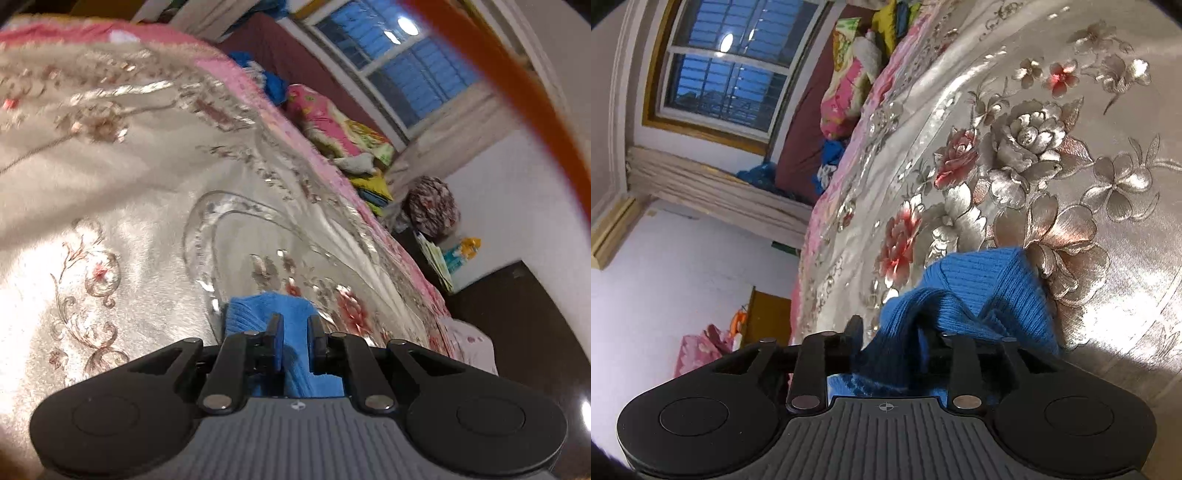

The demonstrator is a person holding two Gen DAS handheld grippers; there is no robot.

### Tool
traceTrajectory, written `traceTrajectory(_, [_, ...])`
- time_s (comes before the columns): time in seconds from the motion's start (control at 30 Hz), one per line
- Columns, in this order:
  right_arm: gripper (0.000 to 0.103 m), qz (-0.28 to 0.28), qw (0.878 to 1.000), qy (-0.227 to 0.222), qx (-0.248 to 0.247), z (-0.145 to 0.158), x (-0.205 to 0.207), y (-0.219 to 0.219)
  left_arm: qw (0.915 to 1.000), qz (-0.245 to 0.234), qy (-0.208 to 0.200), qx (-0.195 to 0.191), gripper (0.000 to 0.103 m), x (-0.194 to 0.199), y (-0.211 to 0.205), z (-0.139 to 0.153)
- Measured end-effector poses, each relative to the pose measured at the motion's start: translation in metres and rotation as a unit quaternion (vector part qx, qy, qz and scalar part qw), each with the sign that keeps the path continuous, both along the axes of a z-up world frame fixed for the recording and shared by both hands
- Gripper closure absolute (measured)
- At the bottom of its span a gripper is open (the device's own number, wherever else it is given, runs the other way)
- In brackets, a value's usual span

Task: Fold small clothes
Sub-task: 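Lift the hem with both grippers, fold it onto the collar, open both, then pinch and straighten the folded edge with the left gripper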

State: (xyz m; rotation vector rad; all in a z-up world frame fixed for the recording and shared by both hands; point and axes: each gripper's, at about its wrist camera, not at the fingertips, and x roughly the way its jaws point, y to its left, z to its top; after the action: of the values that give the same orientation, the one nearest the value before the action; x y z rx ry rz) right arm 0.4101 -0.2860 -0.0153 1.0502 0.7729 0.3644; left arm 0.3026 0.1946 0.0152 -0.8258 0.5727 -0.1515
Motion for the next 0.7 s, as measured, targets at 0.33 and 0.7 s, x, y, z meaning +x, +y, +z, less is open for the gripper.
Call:
traceTrajectory(0.33, [0.048,0.0,1.0,-0.016,0.02,0.01,0.003,-0.001,0.9841,-0.115,-0.044,0.127,0.086,-0.046,-0.047,0.021])
traceTrajectory(0.7, [0.047,0.022,0.996,-0.041,-0.075,0.027,-0.019,0.002,0.9679,-0.154,0.002,0.198,0.085,-0.014,-0.074,0.004])
